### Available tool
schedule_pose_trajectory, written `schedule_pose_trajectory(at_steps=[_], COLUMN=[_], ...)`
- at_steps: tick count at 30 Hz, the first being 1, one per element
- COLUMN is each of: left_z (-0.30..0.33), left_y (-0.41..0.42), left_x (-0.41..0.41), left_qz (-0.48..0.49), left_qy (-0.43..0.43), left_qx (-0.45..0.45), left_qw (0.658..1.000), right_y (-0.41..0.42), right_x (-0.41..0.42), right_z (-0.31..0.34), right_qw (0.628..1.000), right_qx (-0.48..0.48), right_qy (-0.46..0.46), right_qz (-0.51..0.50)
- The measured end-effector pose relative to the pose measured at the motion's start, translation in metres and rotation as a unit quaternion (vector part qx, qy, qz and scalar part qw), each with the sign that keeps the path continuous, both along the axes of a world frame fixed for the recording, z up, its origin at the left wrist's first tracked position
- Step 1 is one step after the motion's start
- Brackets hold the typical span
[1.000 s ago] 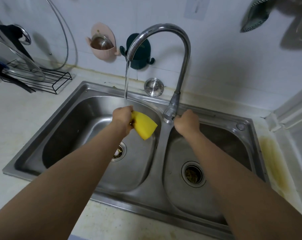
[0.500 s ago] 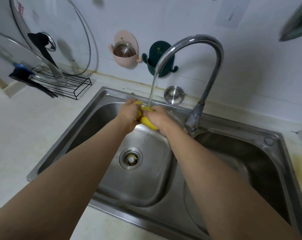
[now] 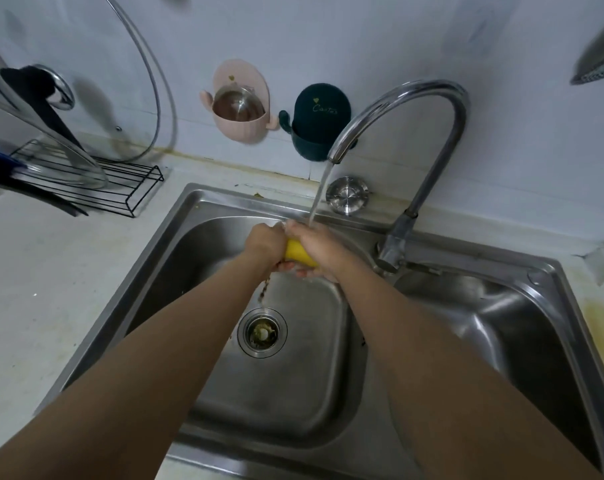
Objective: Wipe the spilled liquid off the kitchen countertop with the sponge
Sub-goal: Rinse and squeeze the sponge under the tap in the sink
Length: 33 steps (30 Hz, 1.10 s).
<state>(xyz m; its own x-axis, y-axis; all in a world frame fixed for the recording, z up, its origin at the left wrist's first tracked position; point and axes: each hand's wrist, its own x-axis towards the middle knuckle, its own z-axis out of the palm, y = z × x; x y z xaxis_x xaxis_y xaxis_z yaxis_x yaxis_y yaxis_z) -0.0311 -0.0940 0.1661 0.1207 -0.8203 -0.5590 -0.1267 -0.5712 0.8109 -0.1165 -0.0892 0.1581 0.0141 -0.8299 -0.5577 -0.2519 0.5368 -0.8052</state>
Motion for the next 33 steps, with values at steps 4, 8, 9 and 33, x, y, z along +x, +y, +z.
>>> schedule_pose_trajectory(at_steps=[4,8,9,33], left_z=[0.0,-0.004,-0.006,-0.006], left_y=[-0.004,0.003,0.004,-0.002], left_x=[0.005,0.01,0.01,0.006], left_qz=[0.001,-0.064,-0.089,0.008], left_qy=[0.076,0.025,-0.002,0.145], left_qx=[0.002,-0.083,-0.109,0.075], left_qw=[0.997,0.994,0.99,0.987], right_y=[-0.004,-0.011,-0.012,0.003], right_x=[-0.011,-0.017,-0.016,-0.011], right_z=[-0.003,-0.009,-0.011,-0.01], right_qw=[0.996,0.998,0.997,0.996], right_qx=[0.037,0.018,0.025,-0.029], right_qy=[-0.076,0.002,0.005,-0.058], right_qz=[-0.028,-0.054,-0.073,-0.054])
